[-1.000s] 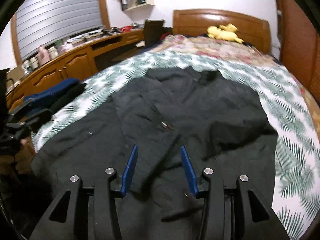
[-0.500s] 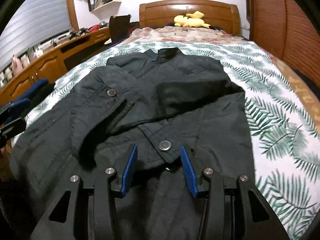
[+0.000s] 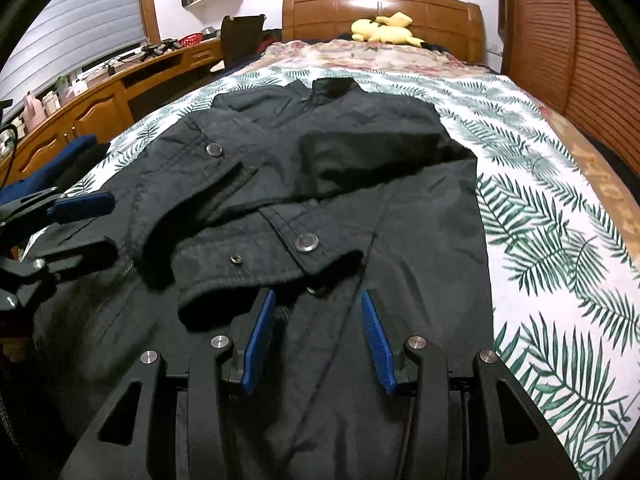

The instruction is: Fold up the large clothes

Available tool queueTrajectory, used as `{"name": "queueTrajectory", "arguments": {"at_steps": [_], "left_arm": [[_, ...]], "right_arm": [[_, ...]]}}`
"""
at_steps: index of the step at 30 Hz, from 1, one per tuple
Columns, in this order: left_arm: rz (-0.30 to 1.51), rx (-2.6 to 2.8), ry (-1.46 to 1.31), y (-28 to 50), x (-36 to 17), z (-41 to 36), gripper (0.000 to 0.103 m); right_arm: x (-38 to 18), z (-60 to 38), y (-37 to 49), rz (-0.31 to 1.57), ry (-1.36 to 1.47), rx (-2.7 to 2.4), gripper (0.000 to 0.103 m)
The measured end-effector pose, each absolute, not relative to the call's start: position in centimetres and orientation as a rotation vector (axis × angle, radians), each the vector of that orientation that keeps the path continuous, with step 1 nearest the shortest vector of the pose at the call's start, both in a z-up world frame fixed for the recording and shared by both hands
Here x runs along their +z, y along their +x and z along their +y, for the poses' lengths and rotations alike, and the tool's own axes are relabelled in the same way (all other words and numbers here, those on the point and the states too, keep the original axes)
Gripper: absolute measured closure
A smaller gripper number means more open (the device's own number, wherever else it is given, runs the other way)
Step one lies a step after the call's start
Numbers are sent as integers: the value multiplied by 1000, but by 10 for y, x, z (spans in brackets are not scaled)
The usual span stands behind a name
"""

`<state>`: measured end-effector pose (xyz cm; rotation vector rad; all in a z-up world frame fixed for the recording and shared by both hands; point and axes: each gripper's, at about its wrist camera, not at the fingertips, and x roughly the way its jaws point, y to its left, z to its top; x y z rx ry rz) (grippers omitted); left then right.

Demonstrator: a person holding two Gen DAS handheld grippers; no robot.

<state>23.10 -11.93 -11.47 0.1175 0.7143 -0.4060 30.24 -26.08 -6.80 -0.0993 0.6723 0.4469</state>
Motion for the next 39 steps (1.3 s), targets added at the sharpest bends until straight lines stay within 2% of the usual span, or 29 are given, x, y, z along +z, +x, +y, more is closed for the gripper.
{"name": "queueTrajectory", "arguments": {"at_steps": [6,7,8,10,13,14,21,39], "left_arm": [[770,-367,181,239,-129,-129,42],[770,-361,185,241,-130,-129,47],[772,-352,197,242,-131,-129,58],[782,-350,206,244,-133,-129,63],[789,-339,223,244,-133,-126,82],[782,-328,226,244,-132,-124,85],[662,-246,109,237,-102,-87,87],[656,-186,69,224,-96,-38,87]], "right_arm": [[-69,-258,297,665,-131,451,57],[-70,-257,298,664,-138,450,57],[-70,-256,297,662,-147,448,57],[-70,-253,297,660,-157,447,57],[-71,-252,297,660,-165,447,57],[-71,-253,296,659,-166,446,57],[-72,-251,298,661,-171,444,57],[-72,-248,302,660,-190,439,57]]}}
